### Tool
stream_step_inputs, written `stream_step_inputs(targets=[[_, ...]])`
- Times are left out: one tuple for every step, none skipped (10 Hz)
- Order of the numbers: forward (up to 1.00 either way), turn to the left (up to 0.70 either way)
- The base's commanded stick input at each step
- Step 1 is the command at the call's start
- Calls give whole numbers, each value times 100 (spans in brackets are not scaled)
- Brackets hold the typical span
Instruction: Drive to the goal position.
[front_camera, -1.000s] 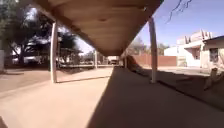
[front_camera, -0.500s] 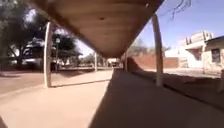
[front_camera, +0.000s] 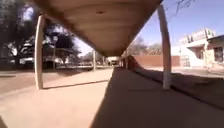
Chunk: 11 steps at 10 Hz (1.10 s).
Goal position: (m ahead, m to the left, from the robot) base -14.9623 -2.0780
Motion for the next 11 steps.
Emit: stream_step_inputs(targets=[[85, 0], [85, 0], [85, 0], [85, 0], [85, 0], [85, 0], [85, 0], [85, 0], [85, 0], [85, 0], [85, 0]])
